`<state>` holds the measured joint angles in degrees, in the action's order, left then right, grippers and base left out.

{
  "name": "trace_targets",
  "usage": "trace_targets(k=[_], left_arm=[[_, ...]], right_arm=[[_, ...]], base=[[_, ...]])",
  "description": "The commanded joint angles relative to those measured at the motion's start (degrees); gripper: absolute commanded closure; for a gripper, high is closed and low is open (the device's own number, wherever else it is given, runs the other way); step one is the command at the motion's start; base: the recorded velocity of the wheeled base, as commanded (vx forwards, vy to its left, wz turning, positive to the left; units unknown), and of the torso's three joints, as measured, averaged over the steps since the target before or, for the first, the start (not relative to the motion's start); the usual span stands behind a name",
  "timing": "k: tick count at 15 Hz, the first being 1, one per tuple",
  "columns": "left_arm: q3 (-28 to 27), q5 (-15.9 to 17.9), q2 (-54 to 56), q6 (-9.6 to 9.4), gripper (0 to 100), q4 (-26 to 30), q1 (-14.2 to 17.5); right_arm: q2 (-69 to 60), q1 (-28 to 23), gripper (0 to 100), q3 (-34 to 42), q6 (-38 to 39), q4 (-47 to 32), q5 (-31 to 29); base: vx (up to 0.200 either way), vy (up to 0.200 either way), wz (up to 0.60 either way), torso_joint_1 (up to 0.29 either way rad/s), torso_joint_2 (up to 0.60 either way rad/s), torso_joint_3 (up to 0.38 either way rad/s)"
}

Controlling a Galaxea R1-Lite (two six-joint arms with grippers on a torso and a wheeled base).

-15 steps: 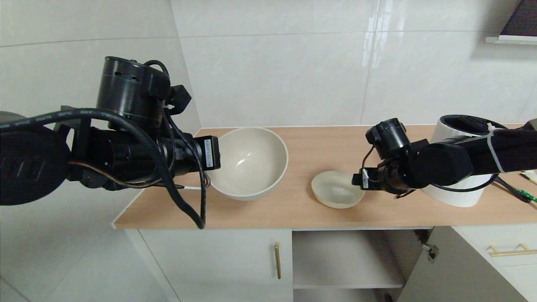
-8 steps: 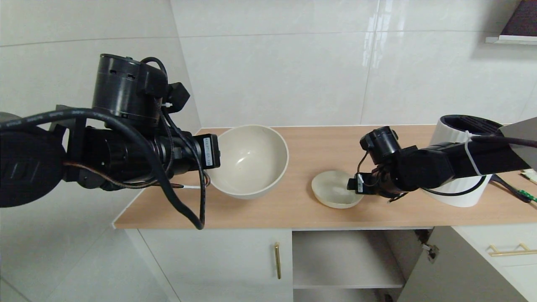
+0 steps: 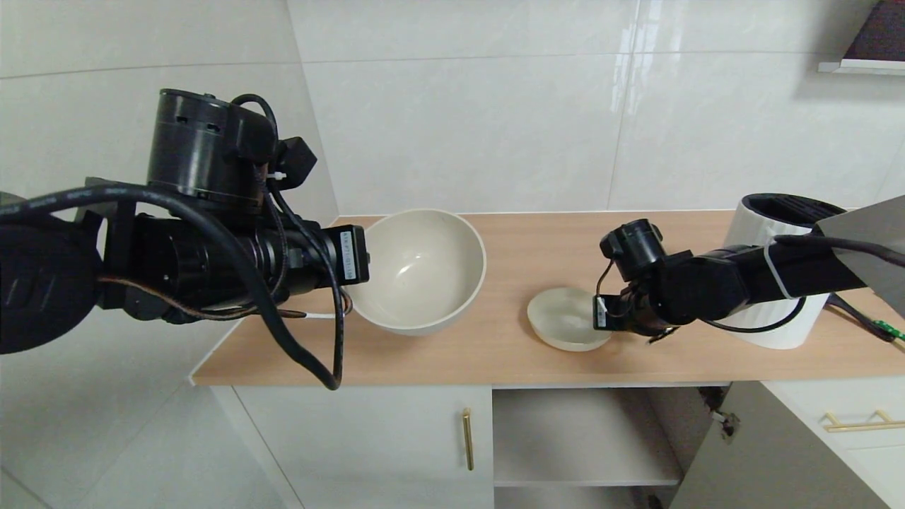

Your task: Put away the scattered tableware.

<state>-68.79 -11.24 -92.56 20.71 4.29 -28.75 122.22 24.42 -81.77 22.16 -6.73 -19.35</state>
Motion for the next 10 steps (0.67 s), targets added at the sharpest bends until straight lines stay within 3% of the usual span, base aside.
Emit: trace_targets(k=[1,8,10], left_arm=[[0.15,-0.01,0.28,0.03,100,0.02,0.01],[0.76,0.6,1.07,-0.06,100,0.02,-1.14],[0.85,0.78,1.07,-1.46,100,0.1,-1.58]], right_arm=[[0.21,0.02,100,-0.14,-0.01,-0.04,0.01],[-2.6,1.33,100,-0.14,0.16,-0.48,0.27],[-5.5,2.48,100,1.53,0.07,-0.39,0.01]], base=[[0.0,0.0,0.0,0.0,0.0,0.0],[0.0,0.0,0.0,0.0,0.0,0.0],[0.0,0.0,0.0,0.0,0.0,0.0]])
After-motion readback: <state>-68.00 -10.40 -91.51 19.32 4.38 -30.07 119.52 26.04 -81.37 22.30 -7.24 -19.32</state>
